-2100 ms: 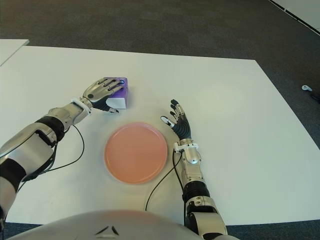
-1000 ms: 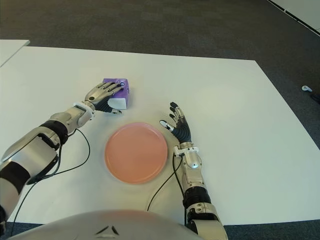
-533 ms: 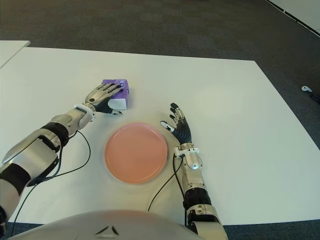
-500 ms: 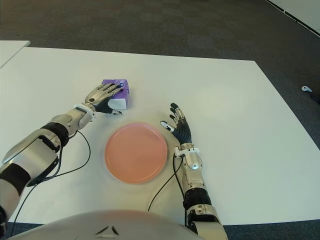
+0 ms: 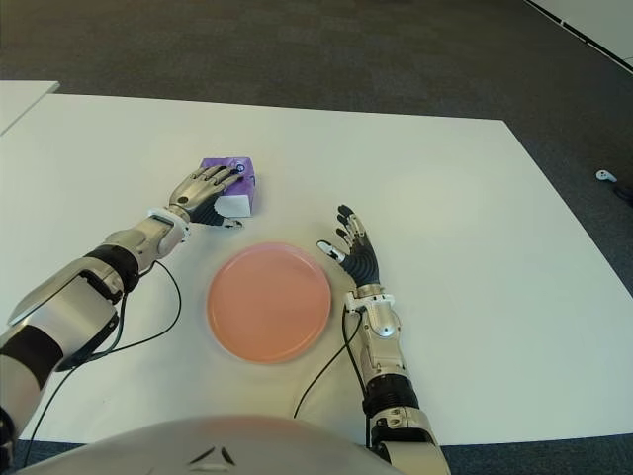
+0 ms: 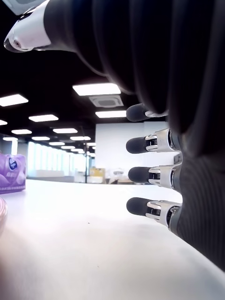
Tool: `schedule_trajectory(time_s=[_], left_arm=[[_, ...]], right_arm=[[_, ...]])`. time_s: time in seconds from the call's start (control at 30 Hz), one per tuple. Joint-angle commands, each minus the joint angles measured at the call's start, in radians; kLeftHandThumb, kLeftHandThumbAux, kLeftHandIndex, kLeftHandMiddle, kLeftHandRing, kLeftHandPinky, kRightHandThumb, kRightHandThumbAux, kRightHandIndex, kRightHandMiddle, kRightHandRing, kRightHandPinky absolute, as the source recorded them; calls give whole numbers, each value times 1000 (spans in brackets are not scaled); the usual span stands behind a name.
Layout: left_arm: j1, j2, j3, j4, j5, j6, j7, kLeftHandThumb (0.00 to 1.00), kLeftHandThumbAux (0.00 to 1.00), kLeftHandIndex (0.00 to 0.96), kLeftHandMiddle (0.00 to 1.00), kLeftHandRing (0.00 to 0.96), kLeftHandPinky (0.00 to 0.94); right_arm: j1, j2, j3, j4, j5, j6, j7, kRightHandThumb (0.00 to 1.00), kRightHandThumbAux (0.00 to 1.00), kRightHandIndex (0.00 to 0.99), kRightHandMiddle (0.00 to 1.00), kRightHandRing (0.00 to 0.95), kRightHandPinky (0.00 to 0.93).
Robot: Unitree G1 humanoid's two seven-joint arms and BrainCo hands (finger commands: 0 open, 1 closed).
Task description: Put the tissue paper into the plate.
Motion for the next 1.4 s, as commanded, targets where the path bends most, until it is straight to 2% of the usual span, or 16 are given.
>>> schedule_trajectory(time_s=[0.03,0.33,0.37,0.4,0.43,0.47,0.5,0.53,0.67,0.7,0.8,0.9,1.0,1.2,1.4], left_arm=[[94,-6,-22,48,21,4,-40,72,473,0,0,0,0],[95,0,-28,51,27,0,-26,85,507,0,0,0,13],[97,0,-30,51,30,2,-12,91,514,0,10,5,44],[98,1,-31,51,32,4,-1,123,528,75,128,126,162],[101,2,-33,50,36,3,26,135,533,103,170,170,204],[102,3,-35,50,38,2,44,190,551,184,309,304,336],[105,3,-36,49,39,0,68,210,557,213,359,351,383],[107,3,-36,49,39,-1,84,286,583,294,472,460,487],[115,-2,-42,54,42,-1,126,381,617,384,578,561,582],[116,-3,-42,54,41,-1,132,400,625,401,594,577,596],[121,-7,-42,55,38,4,147,603,678,420,626,608,619],[127,-13,-44,57,38,13,156,673,695,427,647,629,638],[130,-19,-48,59,42,26,163,696,701,431,667,650,659],[131,-31,-64,64,55,60,171,704,706,433,703,692,703],[129,-34,-64,63,48,72,155,701,709,434,726,714,715]], right_arm=[[130,2,4,95,4,119,8,4,672,0,0,0,0],[132,0,3,93,3,126,8,0,692,0,0,0,0],[134,0,4,92,0,130,6,0,694,0,0,0,0],[135,0,5,91,-2,133,4,0,694,0,0,0,0],[135,0,6,90,-3,136,2,0,694,0,0,0,0],[135,1,6,90,-4,138,1,0,694,0,0,0,0],[136,2,6,86,-4,140,0,0,694,0,0,0,0],[137,3,6,83,-4,141,-1,0,697,0,0,0,0],[142,7,8,69,-6,141,-7,0,703,0,0,0,0],[144,8,10,63,-6,142,-8,0,704,0,0,0,0],[150,9,12,52,-9,138,-12,0,700,0,0,0,0],[153,5,12,51,-8,133,-10,0,686,0,0,0,0],[144,-5,6,78,-1,120,0,0,668,0,0,0,0],[152,-3,13,58,0,135,0,3,646,0,0,0,0],[135,-7,5,100,5,125,4,0,660,0,0,0,0]])
